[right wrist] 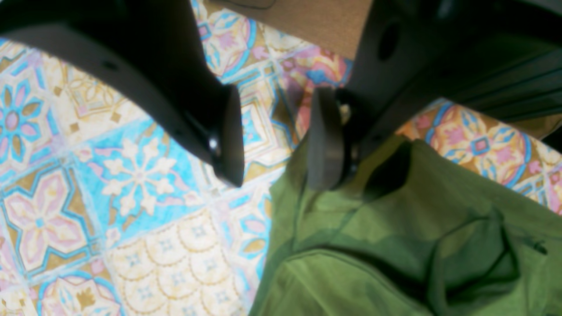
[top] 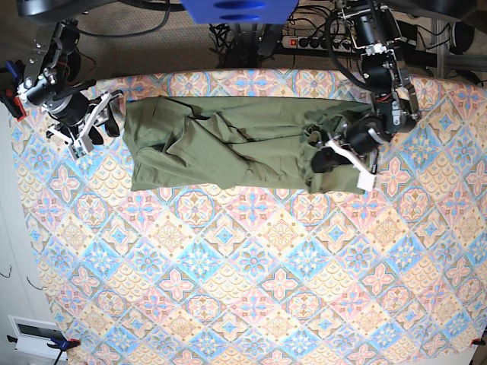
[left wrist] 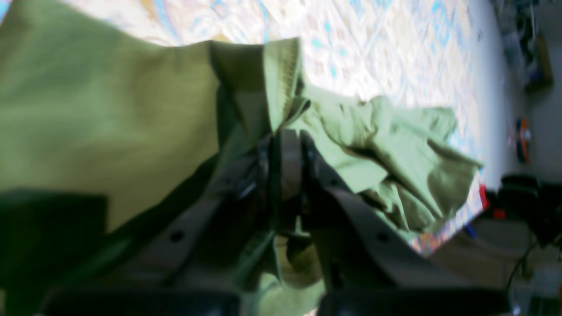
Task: Layout the t-shirt on the table in an organized manner, then fold the t-shirt properly
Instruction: 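Press and tuck the folded end with the left gripper, then regrasp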
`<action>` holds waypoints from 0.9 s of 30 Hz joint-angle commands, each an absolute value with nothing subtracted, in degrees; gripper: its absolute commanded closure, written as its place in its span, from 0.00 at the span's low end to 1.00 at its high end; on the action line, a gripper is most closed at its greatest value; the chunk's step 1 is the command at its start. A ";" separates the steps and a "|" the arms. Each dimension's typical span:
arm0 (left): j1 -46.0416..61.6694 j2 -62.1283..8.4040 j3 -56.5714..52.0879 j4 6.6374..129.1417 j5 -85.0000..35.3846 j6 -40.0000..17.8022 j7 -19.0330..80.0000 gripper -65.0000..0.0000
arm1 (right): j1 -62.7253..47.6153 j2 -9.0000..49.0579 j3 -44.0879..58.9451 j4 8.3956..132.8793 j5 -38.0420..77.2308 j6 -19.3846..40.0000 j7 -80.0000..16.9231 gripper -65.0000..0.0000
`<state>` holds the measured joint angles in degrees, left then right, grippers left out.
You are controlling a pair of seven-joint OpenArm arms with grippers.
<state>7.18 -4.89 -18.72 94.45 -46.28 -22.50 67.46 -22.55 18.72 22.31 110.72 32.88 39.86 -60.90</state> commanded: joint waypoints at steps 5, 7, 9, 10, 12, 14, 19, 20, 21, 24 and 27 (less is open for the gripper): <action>6.37 -4.97 -16.40 95.60 -49.27 -22.90 67.21 0.74 | -22.29 19.56 22.81 111.87 33.63 40.00 -59.82 0.64; 6.64 -5.41 -13.85 95.60 -52.70 -22.99 67.30 0.63 | -22.29 19.56 22.81 111.87 33.63 40.00 -59.82 0.64; 7.08 -8.40 -11.38 96.48 -56.57 -22.99 67.30 0.55 | -22.29 19.56 22.81 111.87 33.63 40.00 -59.82 0.64; 7.78 -9.45 -10.77 97.19 -58.42 -22.99 66.95 0.52 | -22.29 19.56 22.81 111.87 33.63 40.00 -59.82 0.64; 8.40 -11.03 -11.12 98.42 -61.49 -22.99 66.86 0.49 | -22.29 19.56 22.81 111.87 33.63 40.00 -59.82 0.64; 8.84 -12.44 -13.32 99.12 -63.87 -22.99 67.12 0.48 | -22.29 19.56 22.81 111.87 33.63 40.00 -59.82 0.64; 12.18 -17.36 -20.09 99.03 -65.45 -22.99 66.86 0.48 | -22.29 19.56 22.81 111.87 33.63 40.00 -59.82 0.64; 12.70 -18.15 -21.32 98.95 -65.01 -22.99 66.86 0.48 | -22.29 19.56 22.81 111.87 33.63 40.00 -59.82 0.64; 13.05 -18.77 -22.55 98.95 -64.57 -22.99 66.86 0.48 | -22.29 19.56 22.81 111.87 33.63 40.00 -59.82 0.64; 14.64 -20.09 -23.60 98.68 -62.64 -22.99 67.21 0.48 | -22.29 19.56 22.81 111.87 33.63 40.00 -59.82 0.64; 16.31 -20.26 -20.44 98.68 -56.66 -22.99 67.30 0.48 | -22.20 19.47 22.55 111.87 33.63 40.00 -59.82 0.64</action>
<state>16.27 -19.92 -20.73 97.89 -55.51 -22.59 67.46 -22.55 18.70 22.28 110.76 32.88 39.86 -60.90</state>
